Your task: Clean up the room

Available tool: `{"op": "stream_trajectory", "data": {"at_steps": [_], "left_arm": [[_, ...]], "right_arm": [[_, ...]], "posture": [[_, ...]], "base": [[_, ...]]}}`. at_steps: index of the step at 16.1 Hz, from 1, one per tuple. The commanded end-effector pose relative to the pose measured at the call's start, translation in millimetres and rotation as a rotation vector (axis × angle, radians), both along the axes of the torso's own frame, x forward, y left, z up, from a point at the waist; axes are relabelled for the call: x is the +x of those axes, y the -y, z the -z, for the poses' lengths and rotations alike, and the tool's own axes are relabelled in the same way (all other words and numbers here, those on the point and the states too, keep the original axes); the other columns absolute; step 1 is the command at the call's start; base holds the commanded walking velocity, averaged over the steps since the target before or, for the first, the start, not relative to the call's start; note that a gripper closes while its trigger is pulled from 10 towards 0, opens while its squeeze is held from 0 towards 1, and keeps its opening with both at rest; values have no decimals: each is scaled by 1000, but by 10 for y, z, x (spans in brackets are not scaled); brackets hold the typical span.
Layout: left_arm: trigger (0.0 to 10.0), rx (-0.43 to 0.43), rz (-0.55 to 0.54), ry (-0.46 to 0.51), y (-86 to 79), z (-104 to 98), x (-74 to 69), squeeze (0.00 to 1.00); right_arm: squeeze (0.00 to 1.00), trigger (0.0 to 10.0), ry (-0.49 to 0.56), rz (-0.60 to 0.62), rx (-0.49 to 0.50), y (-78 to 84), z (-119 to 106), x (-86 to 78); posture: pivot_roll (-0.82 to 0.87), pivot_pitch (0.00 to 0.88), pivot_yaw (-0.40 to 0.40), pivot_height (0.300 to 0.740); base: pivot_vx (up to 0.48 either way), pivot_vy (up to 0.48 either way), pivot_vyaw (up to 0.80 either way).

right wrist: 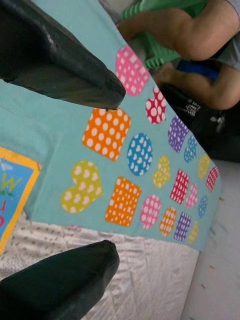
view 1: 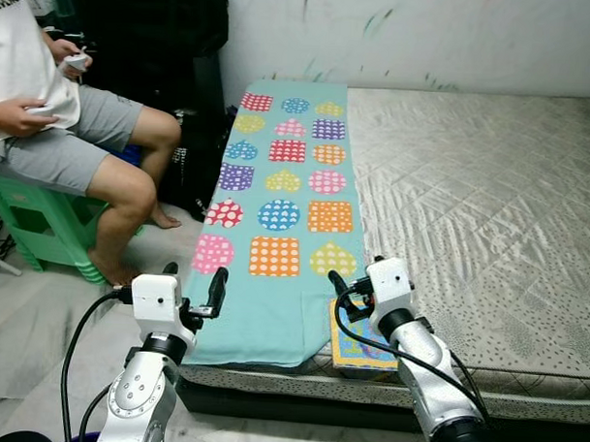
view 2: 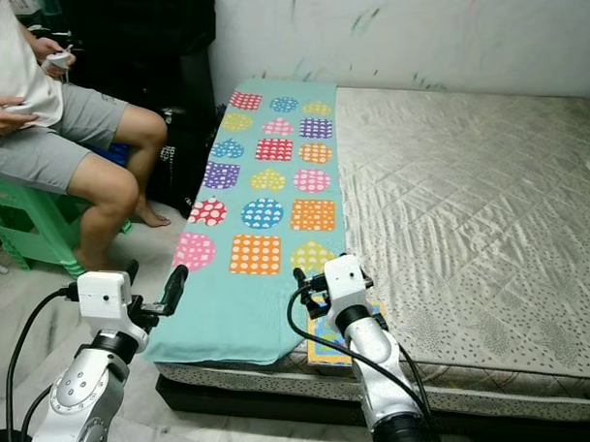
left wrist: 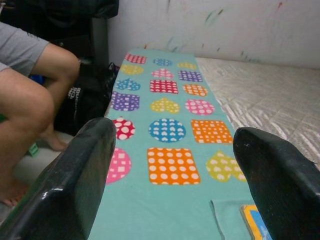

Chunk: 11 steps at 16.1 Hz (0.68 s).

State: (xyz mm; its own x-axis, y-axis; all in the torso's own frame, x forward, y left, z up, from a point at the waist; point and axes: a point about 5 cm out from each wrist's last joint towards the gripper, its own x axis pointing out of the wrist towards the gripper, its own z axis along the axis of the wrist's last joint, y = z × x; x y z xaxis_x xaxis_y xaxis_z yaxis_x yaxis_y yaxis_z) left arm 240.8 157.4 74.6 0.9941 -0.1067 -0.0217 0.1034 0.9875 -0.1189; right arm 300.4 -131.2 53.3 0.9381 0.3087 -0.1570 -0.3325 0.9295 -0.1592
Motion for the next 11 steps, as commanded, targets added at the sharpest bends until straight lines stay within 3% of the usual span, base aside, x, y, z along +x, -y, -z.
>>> {"op": "stream_trajectory", "data": {"at_steps": [1, 7, 11], "left_arm": [[10000, 12, 12, 9, -11, -40, -2, 0], [10000, 5, 36, 15, 29, -48, -19, 0], [10000, -6, 63, 25, 63, -64, -32, 0]], "right_arm": [[0, 10000, 15, -9, -1, -18, -22, 0], [0, 10000, 14, -16, -10, -24, -14, -6], [0, 10000, 15, -16, -17, -14, -11, -14]], "posture": [[-80, 0, 44, 740], [-81, 0, 45, 740], [-85, 0, 44, 740]], "base": [[0, 0, 0], [0, 0, 0], [262, 0, 0]]}}
